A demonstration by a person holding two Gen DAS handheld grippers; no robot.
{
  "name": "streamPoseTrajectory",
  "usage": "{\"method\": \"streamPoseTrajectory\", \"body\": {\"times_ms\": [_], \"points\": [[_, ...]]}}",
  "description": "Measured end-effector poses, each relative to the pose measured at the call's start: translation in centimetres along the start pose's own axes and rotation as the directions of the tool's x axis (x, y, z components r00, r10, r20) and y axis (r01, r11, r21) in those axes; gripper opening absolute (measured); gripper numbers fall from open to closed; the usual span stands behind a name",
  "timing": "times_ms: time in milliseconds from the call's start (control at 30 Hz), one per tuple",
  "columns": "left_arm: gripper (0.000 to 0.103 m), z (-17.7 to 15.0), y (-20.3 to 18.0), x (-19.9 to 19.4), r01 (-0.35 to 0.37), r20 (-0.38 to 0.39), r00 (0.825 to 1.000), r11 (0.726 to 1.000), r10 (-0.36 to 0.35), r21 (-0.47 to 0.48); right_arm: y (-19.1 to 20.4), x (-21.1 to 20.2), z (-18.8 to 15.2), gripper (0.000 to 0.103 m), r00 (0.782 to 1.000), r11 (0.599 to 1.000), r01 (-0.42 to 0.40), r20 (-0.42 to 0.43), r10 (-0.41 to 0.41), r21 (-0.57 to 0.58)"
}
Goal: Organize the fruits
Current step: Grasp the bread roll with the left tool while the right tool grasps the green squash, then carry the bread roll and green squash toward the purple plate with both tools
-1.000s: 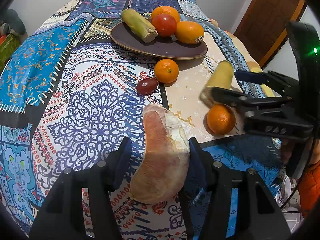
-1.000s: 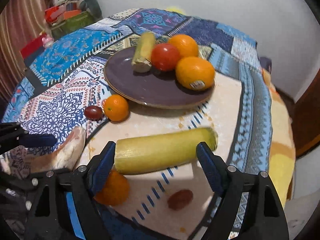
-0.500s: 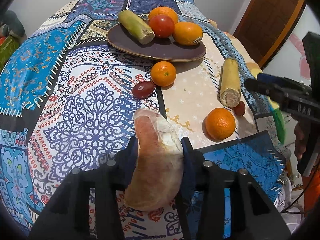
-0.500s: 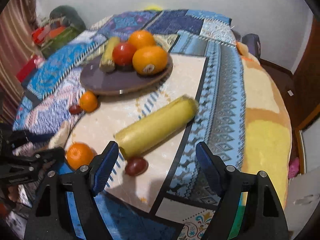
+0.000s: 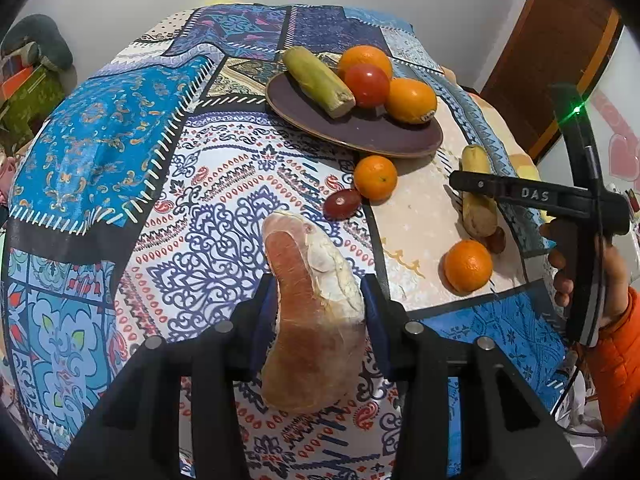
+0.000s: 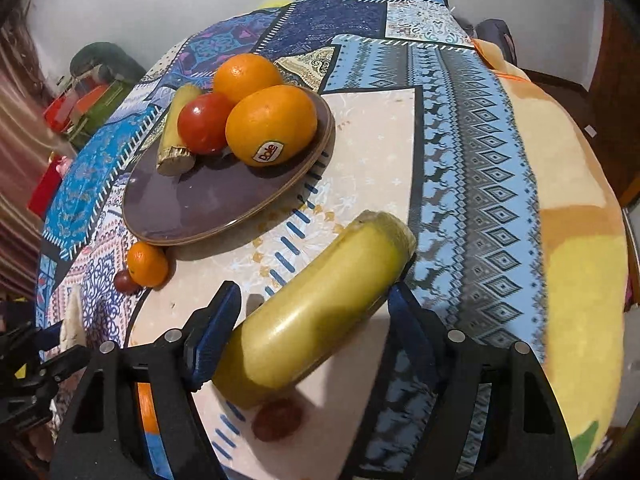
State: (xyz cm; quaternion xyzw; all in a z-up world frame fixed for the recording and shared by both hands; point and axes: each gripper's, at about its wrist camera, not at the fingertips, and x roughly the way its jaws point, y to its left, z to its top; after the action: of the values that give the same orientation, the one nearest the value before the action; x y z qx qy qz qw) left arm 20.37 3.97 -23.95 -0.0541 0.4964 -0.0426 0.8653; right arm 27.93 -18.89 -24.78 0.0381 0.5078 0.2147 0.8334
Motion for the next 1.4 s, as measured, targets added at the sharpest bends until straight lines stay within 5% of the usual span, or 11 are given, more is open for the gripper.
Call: {"method": "streamPoseTrajectory", "body": {"times_ms": [267, 400, 600, 767, 867, 933, 967, 1167, 1300, 1400], "points": [[0.042, 0.8, 0.3, -0.7, 0.003, 0.029, 1.0, 1.0, -0.003, -0.019, -0.7, 0.0, 0.9, 0.038, 0.998, 0.997, -0.062, 0.005, 0.062, 0.048], [0.041, 1.4, 0.2, -1.6, 0.001, 0.053, 0.999, 1.0, 0.0, -0.02, -0.4, -1.0, 0.5, 0.035, 0.999, 0.999, -0.034, 0.027, 0.034, 0.013], [0.008, 3.0, 0.1, -2.9, 0.025, 0.09, 0.996, 0.999, -0.023, -0.021, -0.1, -4.3, 0.5, 0.034, 0.993, 0.999, -0.031, 0.112, 0.032, -0.011], [0.008, 3.7, -0.3, -3.7, 0.03, 0.107, 0.994, 0.999, -0.028, -0.014, 0.8, -6.5, 1.1, 0.033, 0.985, 0.998, -0.044, 0.164, 0.051, -0.044], [0.021, 3.5, -0.4, -3.1, 0.052, 0.054, 0.997, 0.998, -0.051, -0.018, 1.5, -7.1, 1.4, 0.033, 0.981, 0.997, -0.041, 0.186, 0.051, -0.061], [0.054, 3.0, -0.4, -2.3, 0.037, 0.022, 0.999, 0.999, -0.037, -0.016, 1.7, -7.5, 1.3, 0.033, 0.979, 0.997, -0.046, 0.194, 0.058, -0.065], [0.057, 2.6, -0.4, -2.0, 0.029, 0.017, 0.999, 0.999, -0.028, -0.014, 1.8, -7.6, 1.3, 0.033, 0.979, 0.997, -0.049, 0.196, 0.062, -0.067], [0.058, 0.7, 0.1, 2.1, 0.018, -0.111, 0.994, 1.0, -0.018, -0.003, 2.0, -8.5, 1.0, 0.033, 0.974, 0.995, -0.063, 0.212, 0.078, -0.076], [0.057, 0.4, 1.0, 3.1, 0.044, -0.077, 0.996, 0.998, -0.047, -0.044, 2.3, -8.9, 1.1, 0.033, 0.971, 0.994, -0.053, 0.228, 0.072, -0.091], [0.047, 0.8, 1.1, 3.4, 0.036, -0.073, 0.997, 0.998, -0.039, -0.044, 2.7, -9.0, 1.2, 0.033, 0.971, 0.993, -0.051, 0.228, 0.074, -0.103]]}}
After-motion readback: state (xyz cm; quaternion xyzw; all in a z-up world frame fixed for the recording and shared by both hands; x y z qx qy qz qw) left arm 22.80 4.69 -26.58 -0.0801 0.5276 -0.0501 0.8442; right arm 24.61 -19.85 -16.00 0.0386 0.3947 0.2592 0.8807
